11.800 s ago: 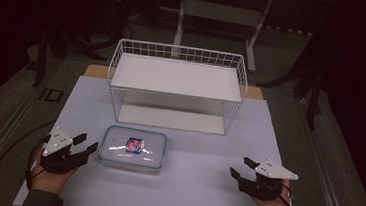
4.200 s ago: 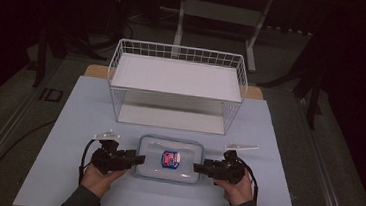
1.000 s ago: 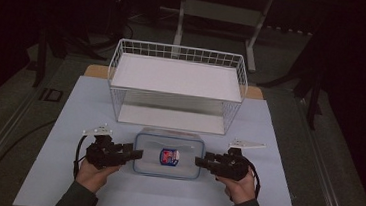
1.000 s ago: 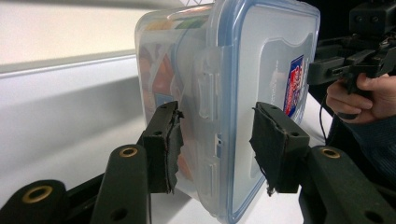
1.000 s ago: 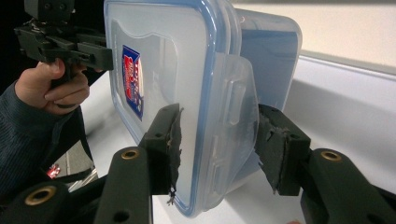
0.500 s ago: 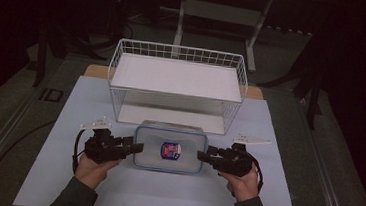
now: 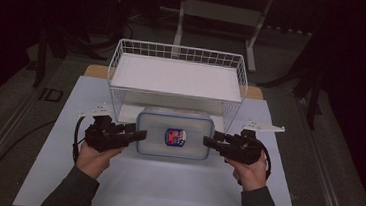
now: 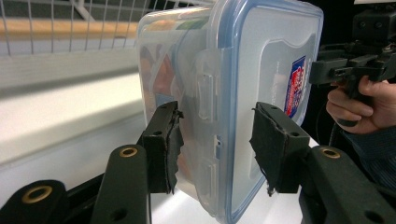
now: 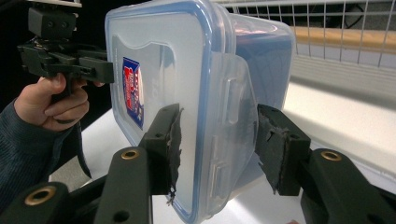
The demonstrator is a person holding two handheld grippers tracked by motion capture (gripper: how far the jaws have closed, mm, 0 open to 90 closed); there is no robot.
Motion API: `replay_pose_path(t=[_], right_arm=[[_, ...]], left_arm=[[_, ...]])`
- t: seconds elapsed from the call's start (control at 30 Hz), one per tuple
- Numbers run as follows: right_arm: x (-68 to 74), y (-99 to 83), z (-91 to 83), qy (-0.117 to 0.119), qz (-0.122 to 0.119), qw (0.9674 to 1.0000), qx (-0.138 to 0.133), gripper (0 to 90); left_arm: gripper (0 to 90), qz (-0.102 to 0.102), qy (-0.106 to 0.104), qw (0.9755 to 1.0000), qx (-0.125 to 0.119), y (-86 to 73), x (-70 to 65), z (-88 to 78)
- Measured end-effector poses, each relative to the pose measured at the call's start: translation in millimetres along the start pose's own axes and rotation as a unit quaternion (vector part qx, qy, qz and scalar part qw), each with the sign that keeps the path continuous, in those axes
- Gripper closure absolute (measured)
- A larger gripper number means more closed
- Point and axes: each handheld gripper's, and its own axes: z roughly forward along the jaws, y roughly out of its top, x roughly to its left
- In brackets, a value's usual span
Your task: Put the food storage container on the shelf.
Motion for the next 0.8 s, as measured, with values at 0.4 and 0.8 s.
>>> replay_pose_path(t=[0.4, 0.8], right_arm=[[4.0, 35.7, -7.0, -0.007, -0.018, 0.9996, -0.022, 51.8], [1.8, 61.8, -8.3, -0.006, -0.026, 0.9988, -0.04, 51.7]], left_arm=[[52.3, 0.013, 0.004, 0.9997, -0.021, 32.0, -4.7, -4.6], [52.2, 0.03, 0.012, 0.9989, -0.033, 61.4, -7.0, -8.2]])
